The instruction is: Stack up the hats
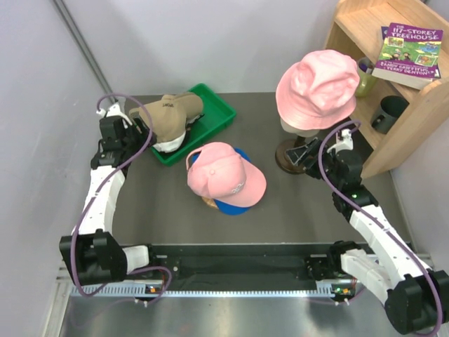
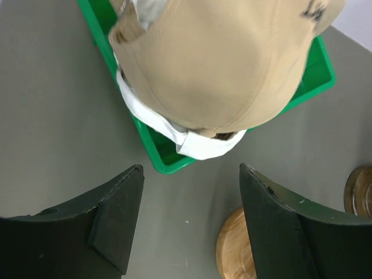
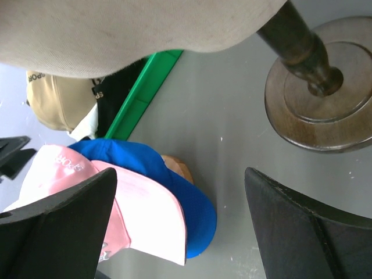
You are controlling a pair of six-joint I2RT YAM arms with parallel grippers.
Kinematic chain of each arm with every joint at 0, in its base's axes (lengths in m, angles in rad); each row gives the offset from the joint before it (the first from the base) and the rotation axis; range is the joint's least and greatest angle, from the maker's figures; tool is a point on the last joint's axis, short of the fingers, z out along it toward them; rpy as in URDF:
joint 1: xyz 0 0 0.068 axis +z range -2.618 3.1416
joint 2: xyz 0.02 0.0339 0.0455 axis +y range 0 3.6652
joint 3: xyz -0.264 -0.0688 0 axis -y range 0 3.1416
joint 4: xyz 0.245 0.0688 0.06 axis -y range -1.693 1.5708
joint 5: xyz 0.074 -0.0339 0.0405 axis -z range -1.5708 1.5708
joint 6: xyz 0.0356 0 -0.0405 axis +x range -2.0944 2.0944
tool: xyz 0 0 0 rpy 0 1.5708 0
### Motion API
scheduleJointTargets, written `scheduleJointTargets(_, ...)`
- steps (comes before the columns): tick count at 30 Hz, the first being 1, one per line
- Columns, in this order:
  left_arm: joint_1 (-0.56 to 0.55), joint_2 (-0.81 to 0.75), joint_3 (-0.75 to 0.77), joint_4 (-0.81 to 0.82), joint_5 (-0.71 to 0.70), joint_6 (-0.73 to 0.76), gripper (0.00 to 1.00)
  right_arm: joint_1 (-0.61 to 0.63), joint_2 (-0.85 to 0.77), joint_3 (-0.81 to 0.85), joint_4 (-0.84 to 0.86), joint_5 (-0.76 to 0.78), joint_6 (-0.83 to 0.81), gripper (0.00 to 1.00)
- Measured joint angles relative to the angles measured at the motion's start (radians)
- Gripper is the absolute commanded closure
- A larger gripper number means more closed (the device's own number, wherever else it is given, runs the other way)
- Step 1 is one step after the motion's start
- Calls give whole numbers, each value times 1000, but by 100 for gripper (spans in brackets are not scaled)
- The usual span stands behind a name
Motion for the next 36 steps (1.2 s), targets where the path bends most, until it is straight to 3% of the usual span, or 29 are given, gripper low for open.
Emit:
scheduleJointTargets(17, -4, 297, -46, 175, 98, -84, 31, 10, -77, 0, -23, 9, -3, 10)
scheduleJointTargets(19, -6, 314, -46, 198, 101, -85, 37, 10, -75, 0, -23, 9, -3, 9)
scheduleJointTargets(20, -7, 321, -46, 209, 102, -85, 48, 10, -74, 0, -24, 10, -3, 10)
scheduleJointTargets(22, -8, 330, -46, 229, 107, -88, 57, 10, -68, 0, -24, 11, -3, 10)
scheduleJointTargets(23, -9, 335, -46, 238, 108, -85, 71, 10, -65, 0, -24, 11, -3, 10)
scheduleJointTargets(27, -12, 343, -29, 236, 111, -75, 98, 10, -58, 0, -23, 11, -3, 10)
scheduleJointTargets(36, -14, 336, 84, 102, 119, -28, 100, 10, -43, 0, -21, 18, -2, 10)
